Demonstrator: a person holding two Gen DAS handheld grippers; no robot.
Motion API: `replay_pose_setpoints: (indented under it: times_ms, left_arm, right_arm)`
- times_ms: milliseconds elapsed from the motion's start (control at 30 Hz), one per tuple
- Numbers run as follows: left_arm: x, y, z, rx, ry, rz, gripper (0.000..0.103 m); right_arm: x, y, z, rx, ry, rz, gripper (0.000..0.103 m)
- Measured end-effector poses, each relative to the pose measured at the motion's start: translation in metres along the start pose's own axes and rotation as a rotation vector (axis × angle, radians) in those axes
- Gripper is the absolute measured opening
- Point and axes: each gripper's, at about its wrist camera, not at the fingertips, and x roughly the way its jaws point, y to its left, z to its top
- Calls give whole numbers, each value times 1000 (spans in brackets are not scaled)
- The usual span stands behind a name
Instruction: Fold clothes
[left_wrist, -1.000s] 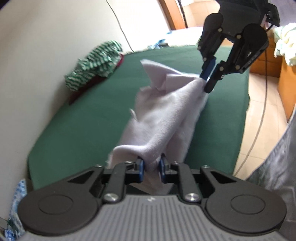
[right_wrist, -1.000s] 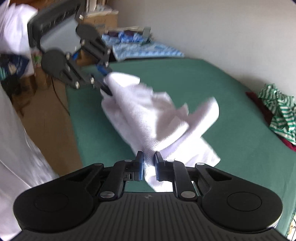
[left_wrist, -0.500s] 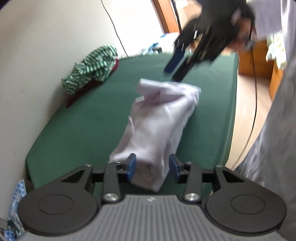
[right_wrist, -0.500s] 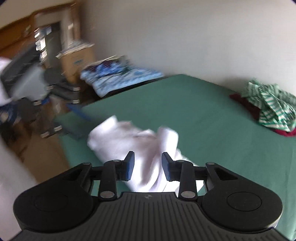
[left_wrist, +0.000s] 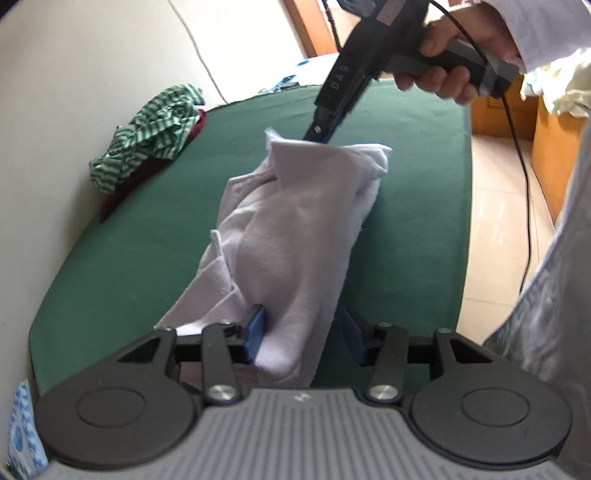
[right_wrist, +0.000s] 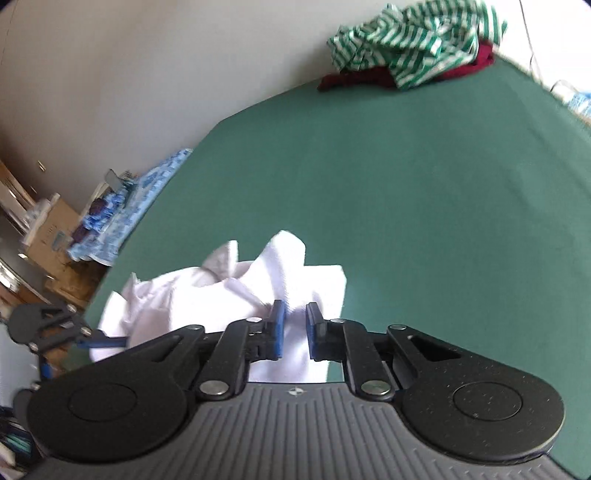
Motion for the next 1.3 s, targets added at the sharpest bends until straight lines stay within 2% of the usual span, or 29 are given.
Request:
replay_pose_setpoints:
  times_ms: [100, 167, 200, 233, 333, 400, 433, 500, 567, 700, 767, 833, 867, 900, 1000, 1100, 1167, 1300]
  left_arm:
    - [-15, 3, 14, 22, -40, 29, 52]
    - [-25, 2, 25, 8, -96, 20, 56]
    - [-24, 1, 27, 5, -106, 13, 62]
    - [-19, 0, 29, 6, -106, 6, 66]
    - [-5, -3, 30, 1, -90, -17, 62]
    - [5, -3, 20, -12, -51, -35, 61]
    - [8, -4, 13, -11, -35, -41, 61]
    - [6, -5, 5, 0, -13, -41, 61]
    - [1, -6, 1, -3, -5, -40, 62]
    - [-1, -5, 2, -35, -9, -34, 63]
    - [4, -5, 1, -47, -5, -31, 63]
    - [8, -6, -1, -41, -8, -30, 67]
    - [9, -7, -3, -35, -13, -29, 68]
    - [10, -8, -6, -33, -22, -28, 69]
    - [8, -11, -10, -51, -28, -25, 69]
    - [-1, -11, -6, -62, -11, -27, 68]
    - [-17, -12, -4, -91, -46, -17, 68]
    - [-23, -9, -7, -164, -75, 11, 69]
  right_arm:
    - [-28, 4, 4, -36, -87, 6, 25]
    - [-38, 12, 5, -58, -128, 61, 30]
    - [-40, 16, 5, -71, -134, 86, 32]
    - [-37, 21, 4, -87, -127, 107, 33]
    - [-21, 37, -5, -137, -60, 140, 32]
    - [-10, 42, -11, -206, -11, 93, 18]
    - [-7, 43, -14, -239, 6, 66, 16]
    - [-6, 43, -18, -286, 22, 40, 19]
    - [-15, 44, -15, -312, 16, 60, 25]
    - [-24, 37, -4, -254, -85, 127, 27]
    - [-13, 31, -8, -229, -73, 118, 26]
    - [-3, 26, -13, -203, -60, 109, 21]
    - [2, 24, -15, -191, -54, 105, 18]
    - [7, 21, -17, -178, -48, 100, 10]
    - [19, 15, -22, -143, -27, 84, 10]
    - [-3, 17, -10, -107, -37, 110, 16]
    - [-19, 25, -11, -166, -58, 145, 16]
    - [-21, 38, -30, -257, -1, 131, 16]
